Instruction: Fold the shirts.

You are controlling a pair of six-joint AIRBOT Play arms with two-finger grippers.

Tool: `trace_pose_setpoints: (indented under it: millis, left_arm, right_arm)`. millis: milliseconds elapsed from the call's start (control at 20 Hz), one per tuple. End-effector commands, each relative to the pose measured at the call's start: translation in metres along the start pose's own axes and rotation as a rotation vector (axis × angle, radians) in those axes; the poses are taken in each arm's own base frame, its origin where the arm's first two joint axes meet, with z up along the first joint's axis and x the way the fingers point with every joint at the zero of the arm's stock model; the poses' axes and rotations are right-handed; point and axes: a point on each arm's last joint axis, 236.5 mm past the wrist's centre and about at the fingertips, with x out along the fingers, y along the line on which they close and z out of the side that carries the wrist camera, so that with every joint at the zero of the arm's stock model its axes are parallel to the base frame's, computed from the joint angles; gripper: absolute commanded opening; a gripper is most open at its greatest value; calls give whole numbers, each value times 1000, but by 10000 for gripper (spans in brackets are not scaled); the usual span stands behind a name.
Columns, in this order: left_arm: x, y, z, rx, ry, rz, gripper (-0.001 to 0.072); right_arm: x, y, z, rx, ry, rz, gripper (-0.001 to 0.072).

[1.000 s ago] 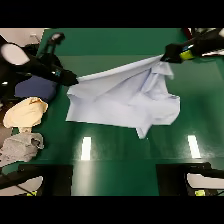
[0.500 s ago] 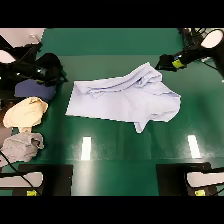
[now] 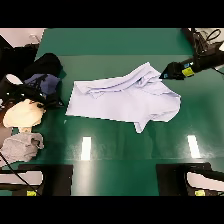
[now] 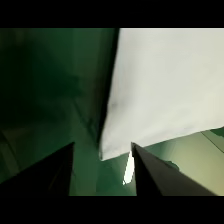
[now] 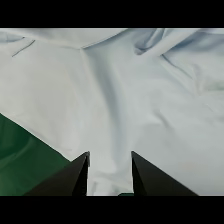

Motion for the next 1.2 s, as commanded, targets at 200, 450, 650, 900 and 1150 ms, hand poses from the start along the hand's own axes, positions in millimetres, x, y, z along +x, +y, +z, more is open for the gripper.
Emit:
trace_pose_setpoints:
  millis: [200, 450, 650, 900, 1150]
  left_arm:
    - [36, -16, -19, 31, 87, -52, 427]
    - [44, -38, -23, 68, 105, -67, 22]
    - [21, -54, -2, 124, 70, -76, 21]
    - [3, -75, 19, 151, 11, -121, 21]
    - [3, -79, 19, 150, 10, -132, 22]
  right_arm:
    - [-10, 9, -18, -6, -10, 7, 307]
    - [-20, 1, -37, 17, 14, -5, 308]
    - [-2, -56, -100, 245, 75, -38, 310]
    - [33, -107, -194, 580, 164, -44, 522]
    - [71, -118, -201, 709, 90, -22, 476]
